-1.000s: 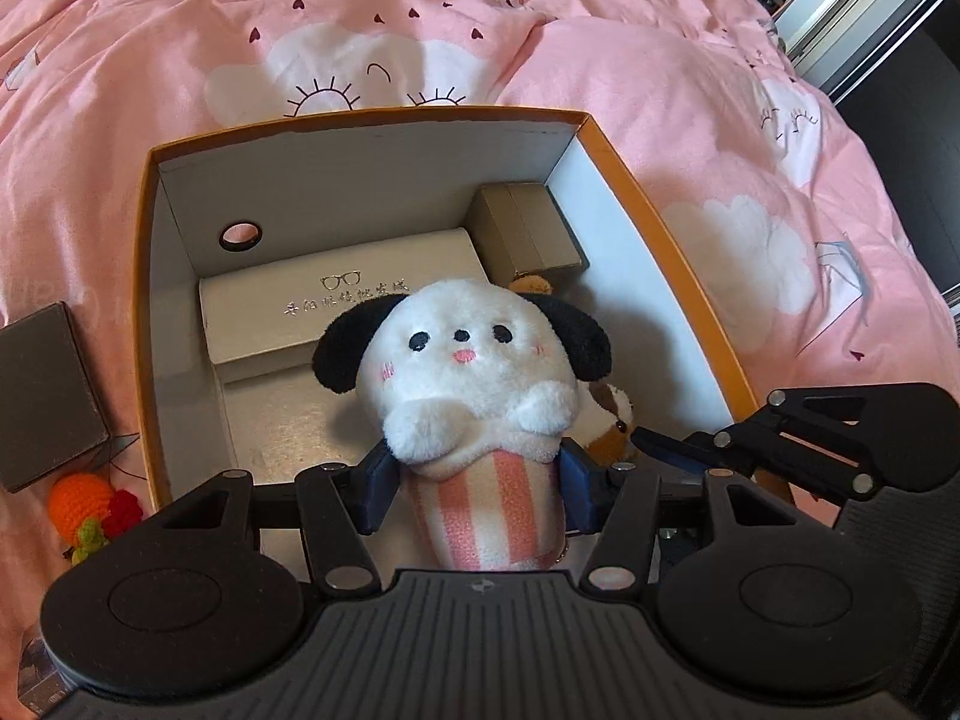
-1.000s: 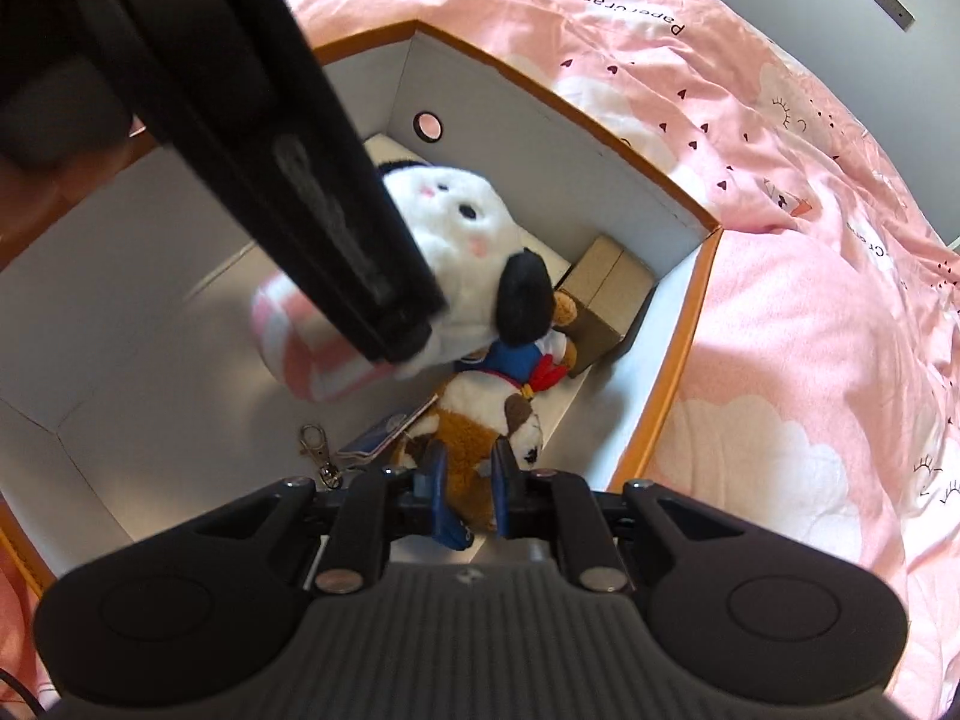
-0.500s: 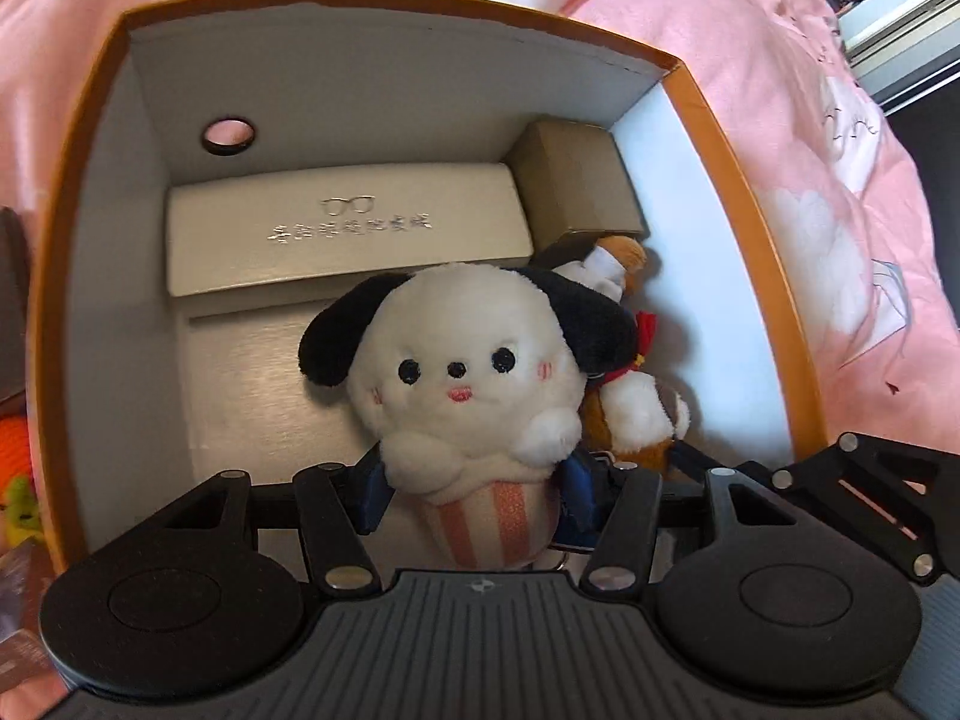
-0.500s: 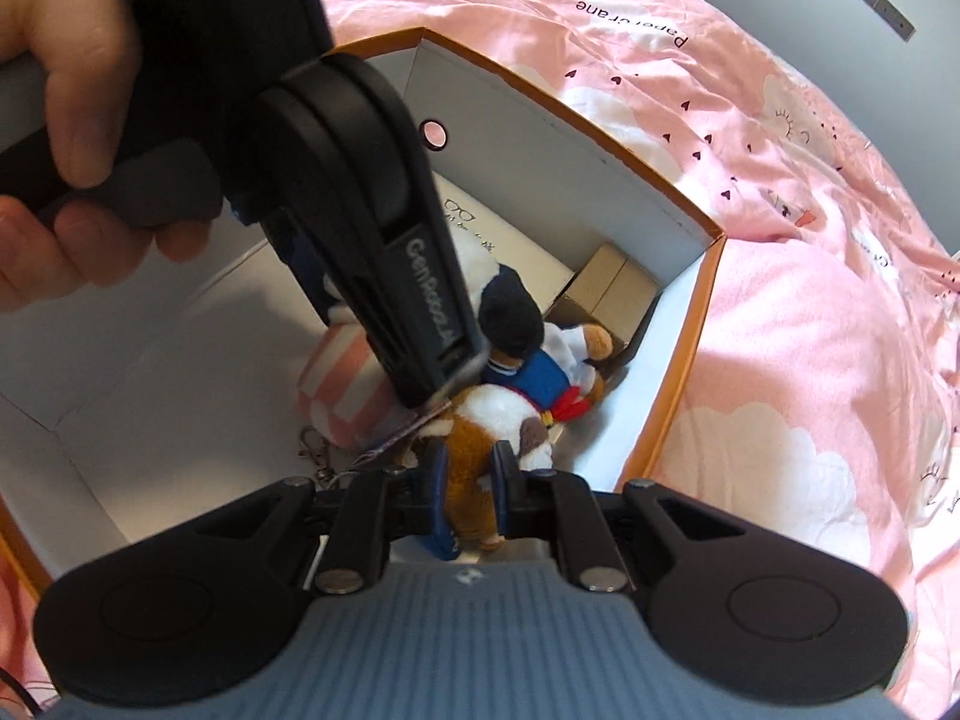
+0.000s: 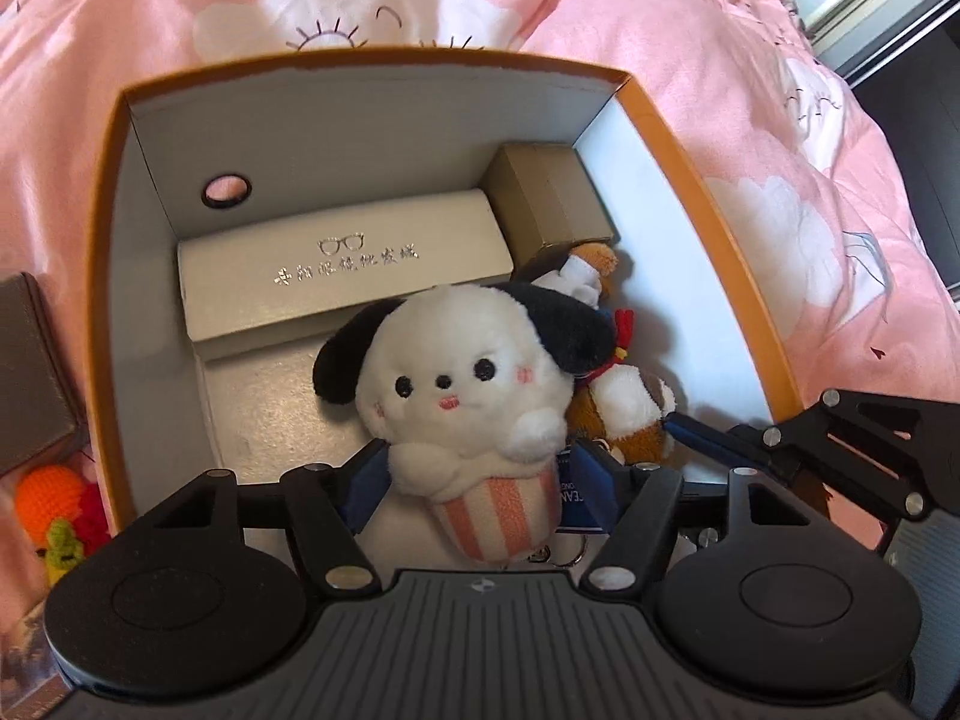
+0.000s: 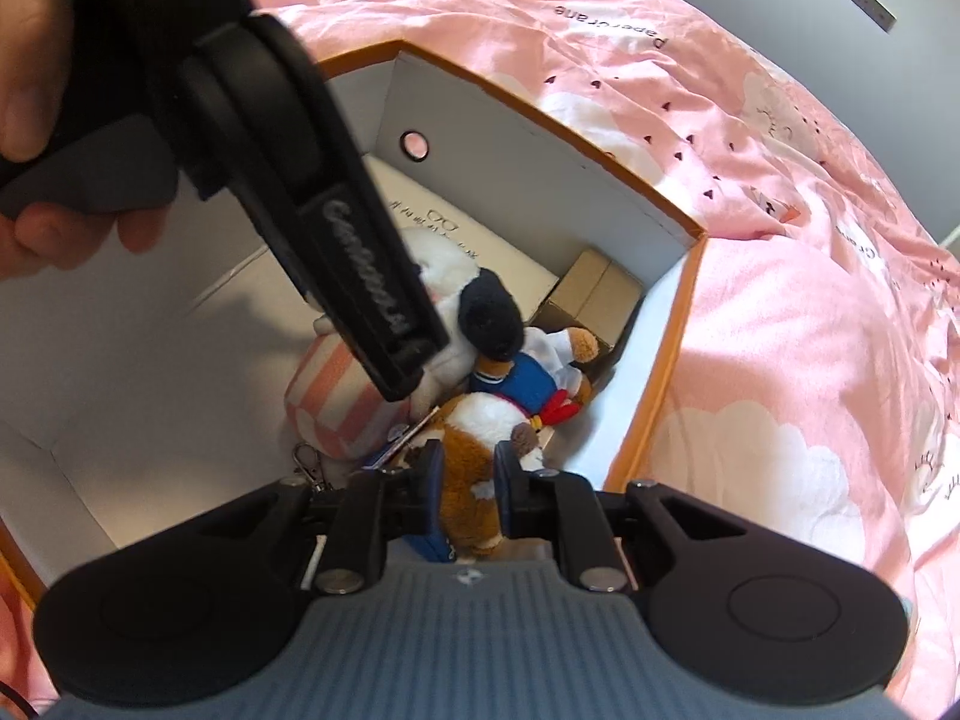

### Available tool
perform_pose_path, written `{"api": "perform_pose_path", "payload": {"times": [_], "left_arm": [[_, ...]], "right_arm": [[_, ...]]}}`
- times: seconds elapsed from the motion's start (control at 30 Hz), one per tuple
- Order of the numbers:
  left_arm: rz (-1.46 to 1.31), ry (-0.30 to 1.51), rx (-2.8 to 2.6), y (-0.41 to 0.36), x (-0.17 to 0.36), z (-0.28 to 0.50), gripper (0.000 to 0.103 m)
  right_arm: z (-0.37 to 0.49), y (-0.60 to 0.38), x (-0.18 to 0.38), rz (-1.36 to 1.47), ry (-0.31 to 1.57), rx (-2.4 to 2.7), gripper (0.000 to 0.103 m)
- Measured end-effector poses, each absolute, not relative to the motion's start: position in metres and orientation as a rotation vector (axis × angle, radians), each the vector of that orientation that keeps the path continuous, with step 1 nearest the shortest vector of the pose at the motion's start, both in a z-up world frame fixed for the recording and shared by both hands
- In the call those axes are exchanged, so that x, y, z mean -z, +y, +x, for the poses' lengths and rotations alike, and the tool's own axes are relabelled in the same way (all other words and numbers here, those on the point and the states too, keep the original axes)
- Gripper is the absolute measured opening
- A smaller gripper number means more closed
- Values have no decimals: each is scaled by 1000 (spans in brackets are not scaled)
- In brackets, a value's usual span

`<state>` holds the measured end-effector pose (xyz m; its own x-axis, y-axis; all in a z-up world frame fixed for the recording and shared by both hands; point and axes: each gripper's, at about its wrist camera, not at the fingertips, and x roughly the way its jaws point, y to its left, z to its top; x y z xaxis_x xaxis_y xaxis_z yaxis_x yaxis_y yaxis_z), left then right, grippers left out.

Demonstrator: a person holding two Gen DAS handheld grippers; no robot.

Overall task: Organize objects
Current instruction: 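Release the plush dog in the box with the right gripper while the left lowers the puppy plush beside it, then move both grippers to the pink pouch beside the orange box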

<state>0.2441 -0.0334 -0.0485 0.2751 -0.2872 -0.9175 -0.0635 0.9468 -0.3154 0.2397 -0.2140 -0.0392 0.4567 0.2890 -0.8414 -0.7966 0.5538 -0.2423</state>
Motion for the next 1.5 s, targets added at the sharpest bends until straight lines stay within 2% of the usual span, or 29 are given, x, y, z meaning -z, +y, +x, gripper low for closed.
{"api": "perform_pose_path", "payload": {"times": [0.07, 0.33, 0.53, 0.83, 1.0, 1.17, 1.3, 1.5], "left_arm": [[-307, 1263, 180, -29, 37, 239, 79], [-283, 1052, 311, 7, -34, 191, 79], [-249, 946, 208, 31, -58, 157, 79], [-361, 1048, 26, 72, -29, 85, 73], [-504, 1090, -84, 86, -1, 51, 73], [-614, 1148, -148, 92, 28, 31, 68], [-677, 1104, -197, 101, 35, 24, 69], [-745, 1105, -205, 101, 50, 26, 78]], "right_arm": [[238, -218, 30, -650, 842, -727, 28], [210, -221, -22, -385, 791, -688, 30], [172, -180, -37, -304, 736, -779, 30], [98, -101, -21, -460, 721, -892, 29], [82, -87, 4, -533, 718, -870, 29], [82, -82, 22, -548, 742, -855, 27], [73, -80, 27, -589, 735, -861, 27], [66, -78, 30, -639, 709, -848, 26]]}}
